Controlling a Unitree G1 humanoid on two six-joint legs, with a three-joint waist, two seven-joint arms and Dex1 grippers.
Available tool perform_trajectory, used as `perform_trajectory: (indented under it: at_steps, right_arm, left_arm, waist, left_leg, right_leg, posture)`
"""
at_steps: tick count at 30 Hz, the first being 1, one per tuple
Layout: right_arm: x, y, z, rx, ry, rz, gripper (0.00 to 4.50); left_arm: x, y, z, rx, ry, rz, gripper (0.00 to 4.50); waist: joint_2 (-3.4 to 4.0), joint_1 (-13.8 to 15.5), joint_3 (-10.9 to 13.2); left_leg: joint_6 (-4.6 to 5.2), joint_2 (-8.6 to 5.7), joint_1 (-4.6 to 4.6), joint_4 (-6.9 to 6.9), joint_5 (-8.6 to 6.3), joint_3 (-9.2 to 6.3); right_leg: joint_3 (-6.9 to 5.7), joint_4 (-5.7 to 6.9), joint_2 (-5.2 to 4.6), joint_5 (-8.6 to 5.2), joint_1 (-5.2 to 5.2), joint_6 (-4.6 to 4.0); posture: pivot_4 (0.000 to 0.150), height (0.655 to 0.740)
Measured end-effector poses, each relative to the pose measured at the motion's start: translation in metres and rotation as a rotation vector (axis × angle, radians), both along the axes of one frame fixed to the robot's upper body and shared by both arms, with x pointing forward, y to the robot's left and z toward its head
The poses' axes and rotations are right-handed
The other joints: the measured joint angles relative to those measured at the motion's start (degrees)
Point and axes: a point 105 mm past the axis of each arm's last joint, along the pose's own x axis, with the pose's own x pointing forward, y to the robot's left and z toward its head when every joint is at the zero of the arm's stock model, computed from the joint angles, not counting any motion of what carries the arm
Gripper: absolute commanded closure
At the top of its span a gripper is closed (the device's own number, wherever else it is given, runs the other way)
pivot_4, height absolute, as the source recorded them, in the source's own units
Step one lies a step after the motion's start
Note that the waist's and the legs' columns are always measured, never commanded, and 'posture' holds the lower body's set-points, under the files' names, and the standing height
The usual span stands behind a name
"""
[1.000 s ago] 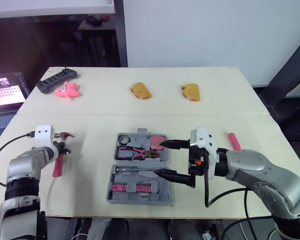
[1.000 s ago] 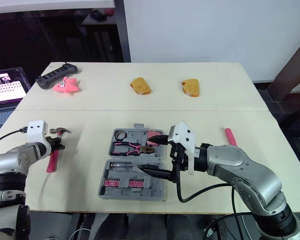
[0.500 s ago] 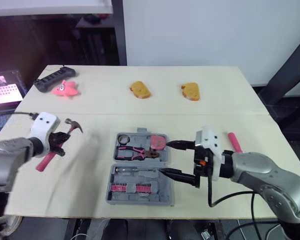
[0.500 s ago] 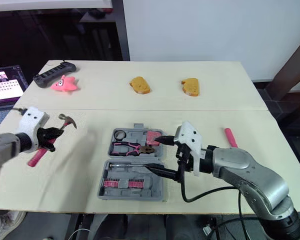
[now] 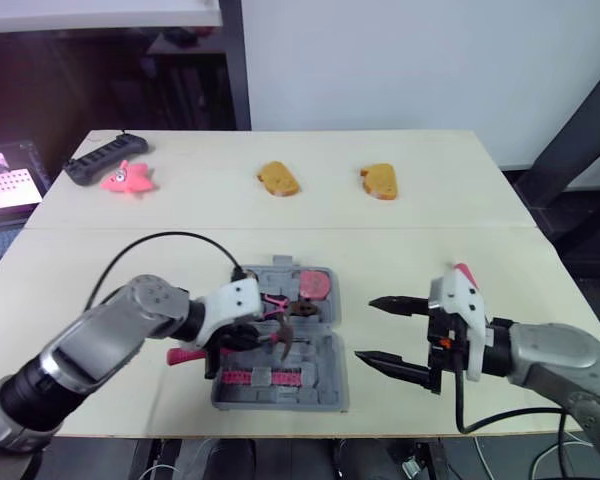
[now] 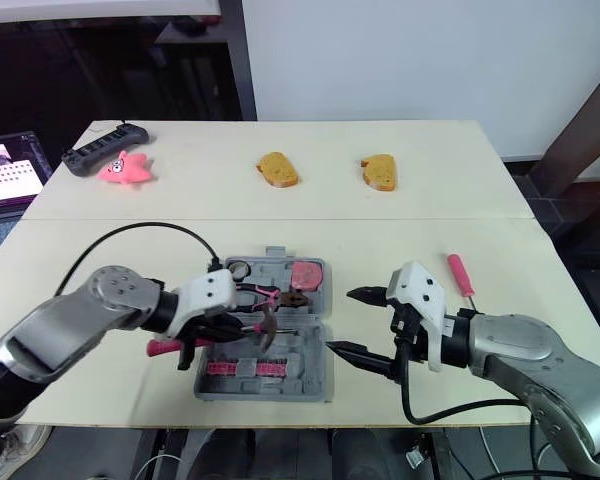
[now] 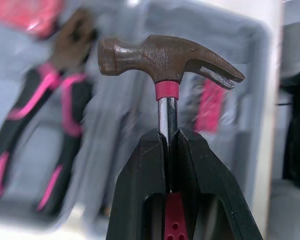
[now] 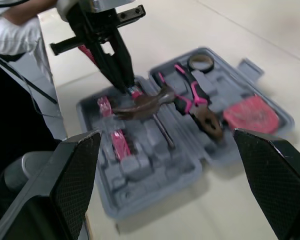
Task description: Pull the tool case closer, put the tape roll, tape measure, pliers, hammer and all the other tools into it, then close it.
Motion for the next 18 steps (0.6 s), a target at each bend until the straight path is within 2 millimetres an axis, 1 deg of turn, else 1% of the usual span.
perform_trajectory:
  at_steps: [5, 8, 11, 14, 18]
  right_arm:
    - [0.001, -0.002, 0.0, 0.001, -0.003, -0.024, 0.0]
    - [0.002, -0.002, -0.001, 0.0, -0.006, -0.033, 0.0]
    - [0.002, -0.002, -0.001, -0.002, -0.005, -0.039, 0.0]
    - [0.002, -0.001, -0.001, -0.002, -0.004, -0.035, 0.0]
    - [0.002, 0.001, -0.003, 0.004, 0.0, -0.026, 0.0]
  left_arm:
    - [-0.005, -0.017, 0.007, -0.006, -0.012, -0.028, 4.47]
    - [-0.009, -0.017, 0.006, 0.017, -0.002, -0.032, 4.47]
    - [-0.006, -0.019, 0.008, 0.022, 0.005, -0.004, 4.47]
    - [-0.002, -0.03, 0.012, 0.014, -0.01, 0.02, 4.47]
    - [-0.003, -0.046, 0.002, 0.068, -0.035, 0.007, 4.47]
  waist:
    - [-0.01, 0.2, 0.0]
    - [-0.01, 0.2, 0.0]
    - [-0.01, 0.2, 0.0]
    - [-0.03, 0.5, 0.0]
    - [-0.03, 0.4, 0.0]
  left_leg:
    - [0.0, -0.01, -0.06, 0.05, 0.0, -0.01]
    - [0.0, -0.01, -0.05, 0.04, 0.0, -0.01]
    - [0.0, -0.01, -0.05, 0.05, 0.0, -0.01]
    - [0.0, -0.03, -0.08, 0.09, 0.0, -0.02]
    - [0.0, -0.03, -0.08, 0.08, 0.0, -0.03]
  right_leg:
    - [0.0, -0.02, -0.01, 0.0, 0.01, 0.0]
    - [0.0, -0.02, -0.01, 0.0, 0.0, 0.0]
    - [0.0, -0.01, -0.01, 0.0, 0.01, 0.0]
    - [0.0, -0.03, -0.02, 0.0, 0.03, 0.0]
    - [0.0, -0.02, -0.02, 0.01, 0.02, 0.02]
  posture:
    - [0.15, 0.74]
    - [0.15, 0.74]
    - [0.15, 0.74]
    - [0.15, 0.74]
    - [0.15, 0.74]
